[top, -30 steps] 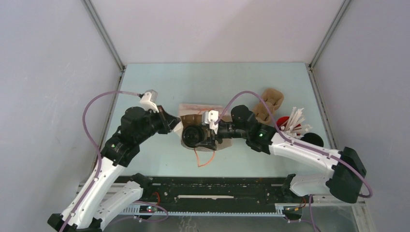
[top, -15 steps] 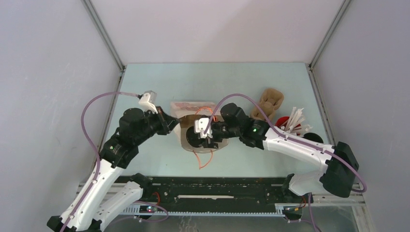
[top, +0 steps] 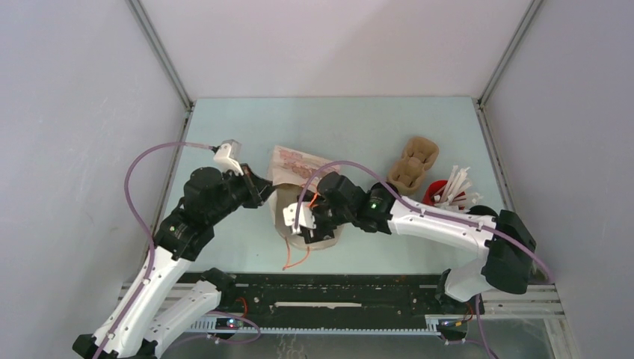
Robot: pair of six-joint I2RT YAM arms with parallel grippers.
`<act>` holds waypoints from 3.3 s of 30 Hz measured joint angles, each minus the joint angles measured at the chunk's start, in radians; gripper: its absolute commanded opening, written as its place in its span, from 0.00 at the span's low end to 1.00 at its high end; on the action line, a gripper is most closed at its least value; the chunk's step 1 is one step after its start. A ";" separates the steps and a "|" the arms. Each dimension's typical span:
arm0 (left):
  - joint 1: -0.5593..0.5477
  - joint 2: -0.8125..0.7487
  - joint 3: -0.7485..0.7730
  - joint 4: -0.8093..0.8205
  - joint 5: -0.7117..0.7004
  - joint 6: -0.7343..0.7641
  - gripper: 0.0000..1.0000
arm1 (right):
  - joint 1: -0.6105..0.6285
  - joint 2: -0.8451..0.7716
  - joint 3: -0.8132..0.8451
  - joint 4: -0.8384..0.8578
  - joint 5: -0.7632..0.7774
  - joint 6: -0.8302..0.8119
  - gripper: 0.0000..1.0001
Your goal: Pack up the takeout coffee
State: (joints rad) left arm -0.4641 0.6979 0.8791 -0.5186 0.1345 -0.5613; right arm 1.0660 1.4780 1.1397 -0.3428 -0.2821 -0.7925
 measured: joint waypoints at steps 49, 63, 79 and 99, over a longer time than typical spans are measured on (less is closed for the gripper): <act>0.072 0.146 0.298 -0.390 -0.402 -0.023 0.00 | -0.270 -0.537 0.045 0.072 -0.199 0.505 0.26; 0.107 0.145 0.297 -0.499 -0.381 -0.067 0.00 | -0.328 -0.288 -0.369 0.619 -0.035 0.850 0.26; 0.107 0.005 0.248 -0.531 -0.573 -0.056 0.00 | -0.317 -0.009 -0.499 1.013 0.150 1.037 0.36; 0.107 -0.003 0.219 -0.492 -0.560 -0.056 0.00 | -0.285 0.086 -0.745 1.372 0.216 1.041 0.99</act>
State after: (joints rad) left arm -0.3569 0.6945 1.0977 -1.0103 -0.4255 -0.6170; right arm 0.7811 1.5639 0.3950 1.0294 -0.0666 0.2485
